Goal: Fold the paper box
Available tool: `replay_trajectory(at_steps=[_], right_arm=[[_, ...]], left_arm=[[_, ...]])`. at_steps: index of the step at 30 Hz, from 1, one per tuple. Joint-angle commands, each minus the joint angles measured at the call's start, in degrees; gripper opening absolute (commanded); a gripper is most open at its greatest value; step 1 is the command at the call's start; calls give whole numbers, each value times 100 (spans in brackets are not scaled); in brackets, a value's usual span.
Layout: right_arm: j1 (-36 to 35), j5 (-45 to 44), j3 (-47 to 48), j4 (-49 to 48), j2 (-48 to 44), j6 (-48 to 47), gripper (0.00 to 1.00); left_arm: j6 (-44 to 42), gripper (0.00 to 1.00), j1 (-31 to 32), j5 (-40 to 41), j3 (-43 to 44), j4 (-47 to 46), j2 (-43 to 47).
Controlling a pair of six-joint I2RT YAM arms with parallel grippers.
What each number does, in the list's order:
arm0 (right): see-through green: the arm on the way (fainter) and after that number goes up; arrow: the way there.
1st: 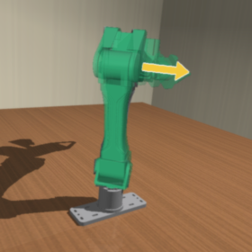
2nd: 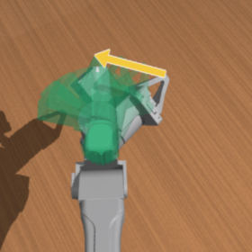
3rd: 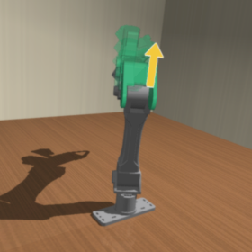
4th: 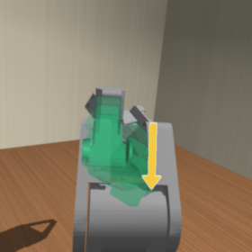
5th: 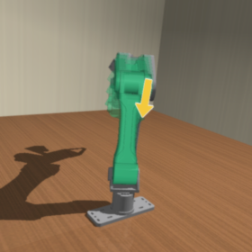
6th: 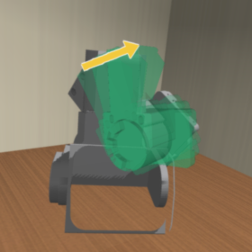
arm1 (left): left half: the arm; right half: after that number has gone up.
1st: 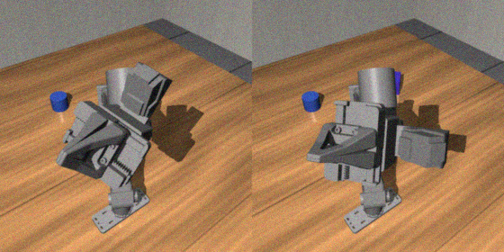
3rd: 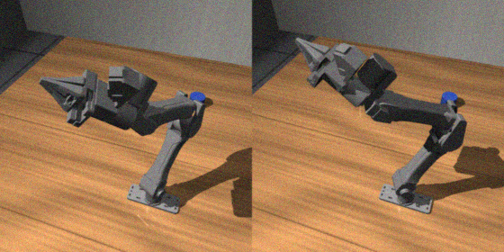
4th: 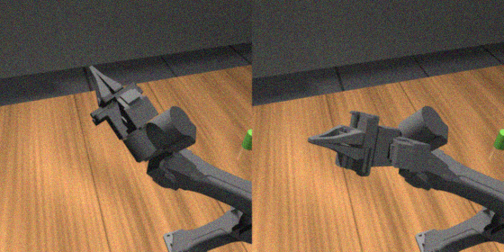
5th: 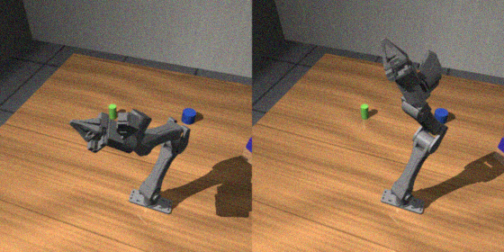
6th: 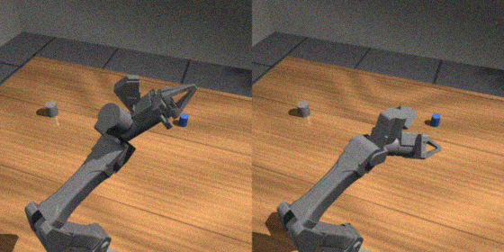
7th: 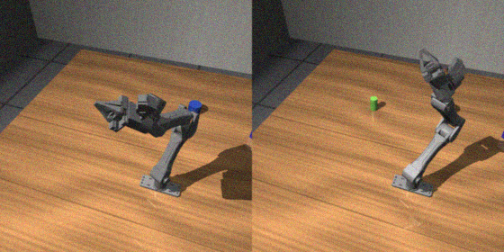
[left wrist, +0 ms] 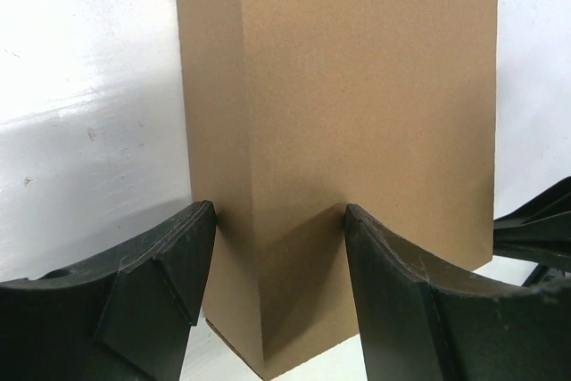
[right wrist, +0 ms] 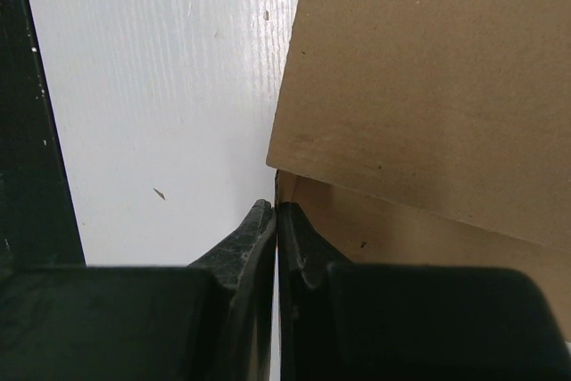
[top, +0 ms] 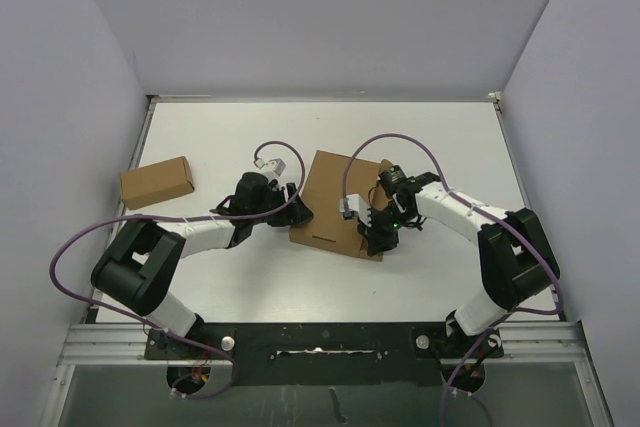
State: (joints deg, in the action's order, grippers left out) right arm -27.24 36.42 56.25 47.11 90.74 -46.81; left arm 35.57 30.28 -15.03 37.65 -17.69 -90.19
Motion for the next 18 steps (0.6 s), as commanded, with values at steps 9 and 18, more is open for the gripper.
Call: replay_trajectory(at_steps=[9, 18], right_arm=[[-141, 367, 342, -352, -284, 409, 0], [-302, 231, 439, -544, -195, 689, 0]], left_arm=[[-35, 56, 186, 181, 1, 372, -197], [-28, 56, 282, 245, 100, 448, -224]])
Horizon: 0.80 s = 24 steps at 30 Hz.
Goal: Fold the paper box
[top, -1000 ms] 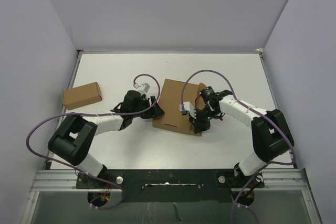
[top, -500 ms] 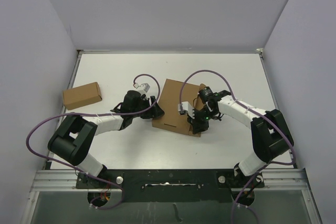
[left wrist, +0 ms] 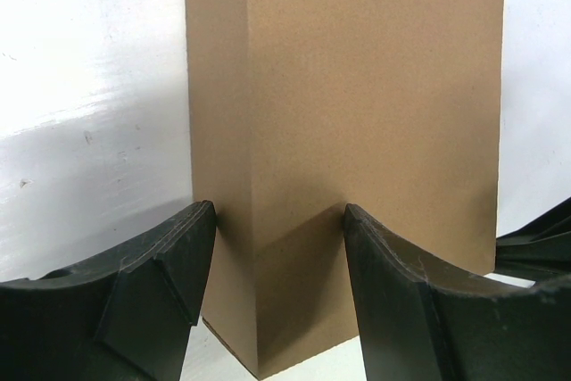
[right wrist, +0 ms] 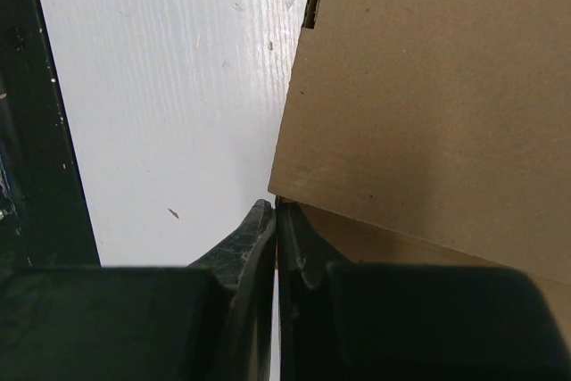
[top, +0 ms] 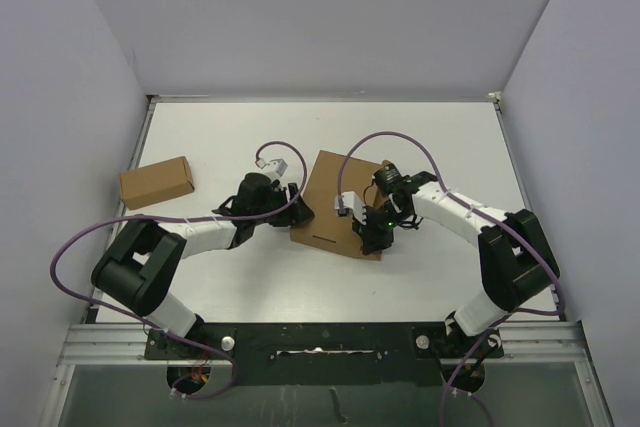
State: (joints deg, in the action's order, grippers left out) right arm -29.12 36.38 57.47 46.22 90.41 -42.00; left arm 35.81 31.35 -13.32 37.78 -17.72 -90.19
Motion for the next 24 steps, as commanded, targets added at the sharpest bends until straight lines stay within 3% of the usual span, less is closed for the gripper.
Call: replay_trajectory(at_steps=[1, 10, 17, 20, 24], right_arm=[[-117, 211, 317, -494, -169, 256, 1], [-24, 256, 296, -448, -280, 199, 5], [672, 946, 282, 156, -802, -433, 25], [914, 1170, 306, 255, -955, -541, 28], [1251, 1253, 375, 130, -1028, -345, 29]], left_arm=[[-54, 56, 183, 80, 93, 453, -231], [-131, 59, 185, 2, 287, 560, -219], [-360, 66, -38, -122, 674, 931, -16], [-469, 74, -170, -160, 898, 1115, 109], [-626, 77, -328, -119, 1058, 1371, 405]])
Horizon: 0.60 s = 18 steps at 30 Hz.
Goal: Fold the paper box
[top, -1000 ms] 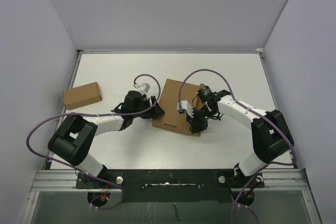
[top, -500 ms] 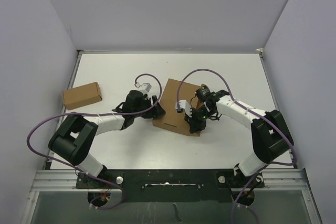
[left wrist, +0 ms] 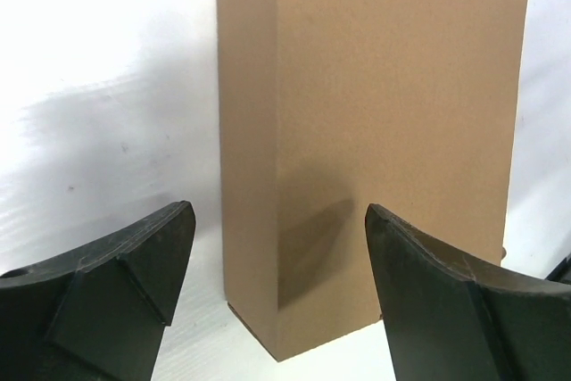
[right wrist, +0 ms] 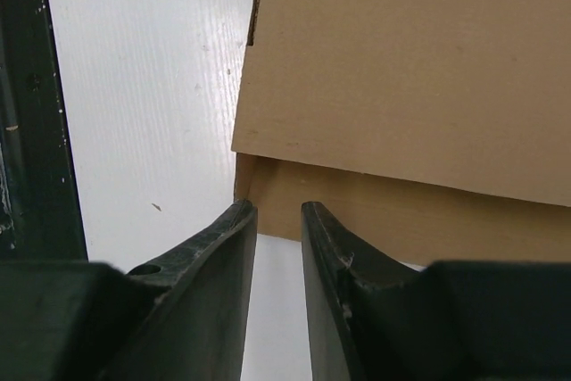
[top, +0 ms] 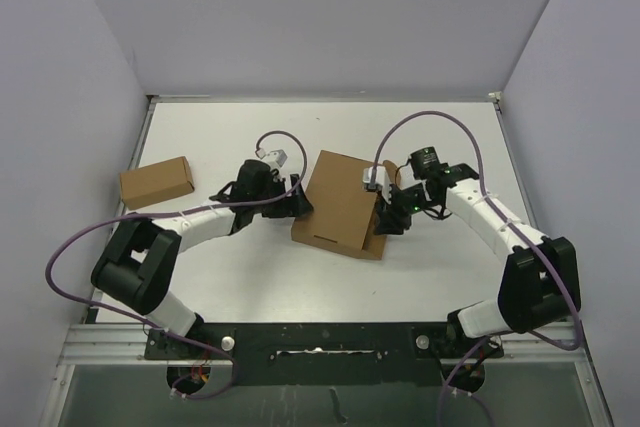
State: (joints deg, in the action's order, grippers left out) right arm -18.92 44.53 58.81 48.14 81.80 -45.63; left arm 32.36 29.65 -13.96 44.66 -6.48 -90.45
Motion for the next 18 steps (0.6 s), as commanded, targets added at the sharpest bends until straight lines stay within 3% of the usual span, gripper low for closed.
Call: replay_trajectory(at_steps=[1, 4, 7, 9, 14, 18], right_arm=[[353, 427, 253, -177, -200, 230, 29], [835, 373, 284, -696, -279, 832, 27], [1301, 140, 410, -1302, -254, 1372, 13], [1520, -145, 593, -1627, -70, 1533, 2], [1628, -652, 1545, -1664, 977, 1493, 0], [1560, -869, 2398, -1590, 1877, 1363, 0]], left_arm=[[-311, 77, -175, -17, 374, 304, 546], [-352, 75, -213, 83, 250, 436, 948], [-322, 70, -215, 98, -20, 533, 1452], [-247, 59, -211, 53, -333, 581, 1747], [91, 22, -103, -185, -1005, 761, 2424], [336, 13, 109, -265, -1382, 819, 2691]])
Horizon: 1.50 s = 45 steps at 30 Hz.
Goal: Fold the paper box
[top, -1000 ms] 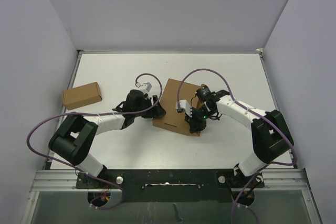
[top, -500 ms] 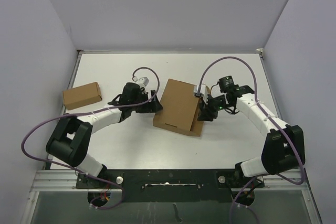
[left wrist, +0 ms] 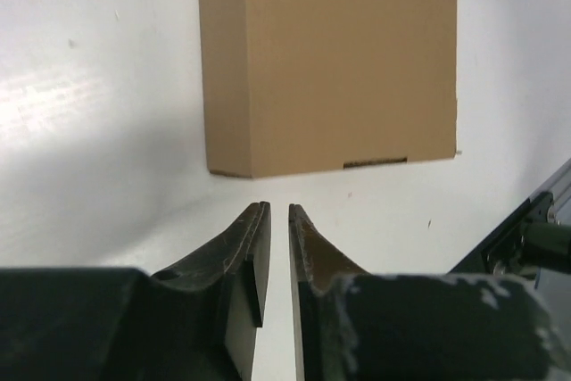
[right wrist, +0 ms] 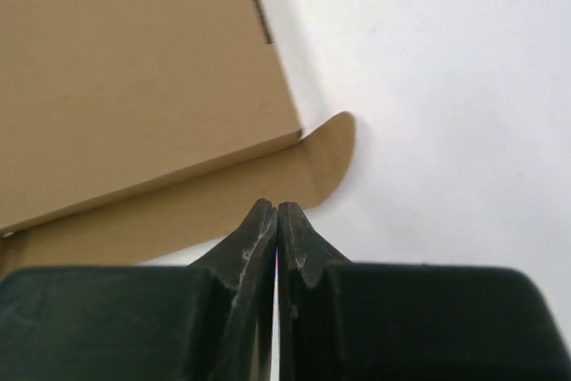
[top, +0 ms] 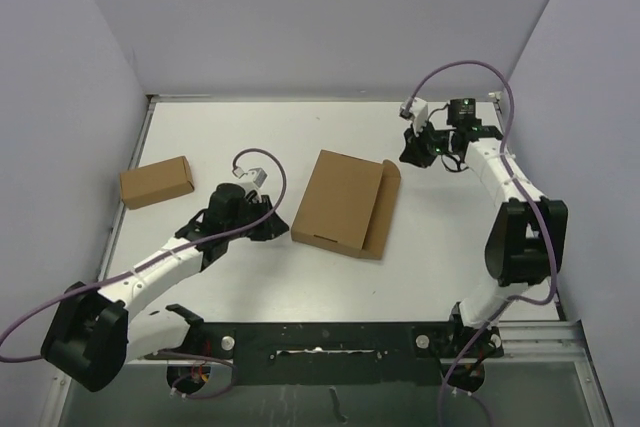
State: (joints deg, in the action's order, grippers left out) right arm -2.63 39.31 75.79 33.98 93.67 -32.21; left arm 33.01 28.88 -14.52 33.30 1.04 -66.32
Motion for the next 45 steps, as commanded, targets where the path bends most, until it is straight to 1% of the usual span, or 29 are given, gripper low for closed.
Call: replay_trajectory(at_steps=[1, 4, 8, 13, 17, 26, 33, 38, 45], right_arm=[[-120, -402, 902, -126, 905, -20, 0], [-258, -629, 1486, 74, 1497, -200, 0], [-423, -727, 2023, 280, 2091, -360, 0], [-608, -849, 2266, 405, 2437, -606, 0], [-675, -800, 2240, 586, 2538, -838, 0], [-576, -509, 1169, 592, 1743, -1309, 0], [-541, -373, 42, 787, 748, -1474, 0], [-602, -351, -635, 1101, 180, -1519, 0], [-638, -409, -1318, 1317, -482, -1604, 0]], left_arm=[[322, 12, 262, -216, -325, 8, 255], [410, 12, 442, -225, -464, -218, 2], [422, 13, 479, -291, -406, -632, -525], [298, 16, 475, -325, -77, -850, -1156], [195, 17, 461, -346, 217, -886, -1580], [-138, 19, 188, -301, 716, -706, -2048], [-406, 21, -54, -348, 1142, -521, -2380], [-607, 28, -226, -463, 1777, -408, -2816], [-731, 29, -226, -809, 2825, -205, -3783]])
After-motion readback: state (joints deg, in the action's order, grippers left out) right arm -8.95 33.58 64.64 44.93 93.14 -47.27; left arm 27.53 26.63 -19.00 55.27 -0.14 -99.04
